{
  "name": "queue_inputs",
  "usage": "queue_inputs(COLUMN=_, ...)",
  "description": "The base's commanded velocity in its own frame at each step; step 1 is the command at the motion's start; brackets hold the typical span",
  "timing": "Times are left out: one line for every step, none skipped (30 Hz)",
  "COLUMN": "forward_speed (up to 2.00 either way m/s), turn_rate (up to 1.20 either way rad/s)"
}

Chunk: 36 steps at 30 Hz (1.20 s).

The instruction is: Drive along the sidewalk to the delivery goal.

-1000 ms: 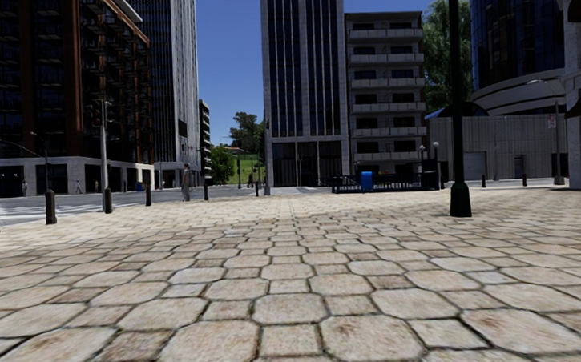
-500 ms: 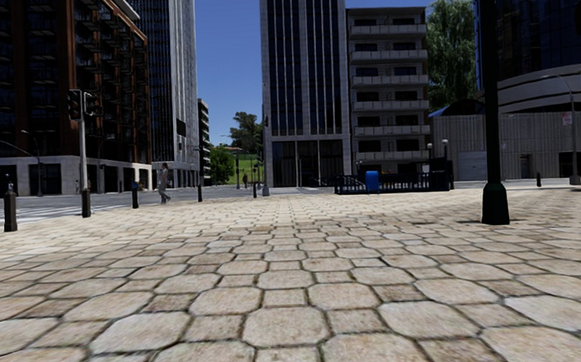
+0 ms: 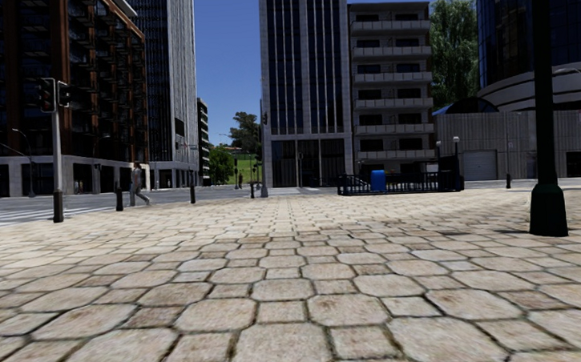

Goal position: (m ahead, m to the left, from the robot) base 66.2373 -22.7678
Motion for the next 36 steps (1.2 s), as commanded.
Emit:
queue_inputs(forward_speed=2.0, turn_rate=0.0)
queue_inputs(forward_speed=2.0, turn_rate=0.0)
queue_inputs(forward_speed=2.0, turn_rate=0.0)
queue_inputs(forward_speed=2.0, turn_rate=0.0)
queue_inputs(forward_speed=2.0, turn_rate=0.0)
queue_inputs(forward_speed=2.0, turn_rate=0.0)
queue_inputs(forward_speed=2.0, turn_rate=0.0)
queue_inputs(forward_speed=2.0, turn_rate=0.0)
queue_inputs(forward_speed=2.0, turn_rate=0.05)
queue_inputs(forward_speed=2.0, turn_rate=0.09)
queue_inputs(forward_speed=2.0, turn_rate=0.09)
queue_inputs(forward_speed=2.0, turn_rate=0.14)
queue_inputs(forward_speed=2.0, turn_rate=0.16)
queue_inputs(forward_speed=2.0, turn_rate=0.16)
queue_inputs(forward_speed=2.0, turn_rate=0.16)
queue_inputs(forward_speed=2.0, turn_rate=0.16)
queue_inputs(forward_speed=2.0, turn_rate=0.16)
queue_inputs(forward_speed=2.0, turn_rate=0.16)
queue_inputs(forward_speed=2.0, turn_rate=0.16)
queue_inputs(forward_speed=2.0, turn_rate=0.16)
queue_inputs(forward_speed=2.0, turn_rate=0.16)
queue_inputs(forward_speed=2.0, turn_rate=0.16)
queue_inputs(forward_speed=2.0, turn_rate=0.16)
queue_inputs(forward_speed=2.0, turn_rate=0.16)
queue_inputs(forward_speed=2.0, turn_rate=0.16)
queue_inputs(forward_speed=2.0, turn_rate=0.16)
queue_inputs(forward_speed=2.0, turn_rate=0.16)
queue_inputs(forward_speed=2.0, turn_rate=0.17)
queue_inputs(forward_speed=2.0, turn_rate=0.17)
queue_inputs(forward_speed=2.0, turn_rate=0.17)
queue_inputs(forward_speed=2.0, turn_rate=0.17)
queue_inputs(forward_speed=2.0, turn_rate=0.17)
queue_inputs(forward_speed=2.0, turn_rate=0.18)
queue_inputs(forward_speed=2.0, turn_rate=0.18)
queue_inputs(forward_speed=2.0, turn_rate=0.0)
queue_inputs(forward_speed=2.0, turn_rate=0.0)
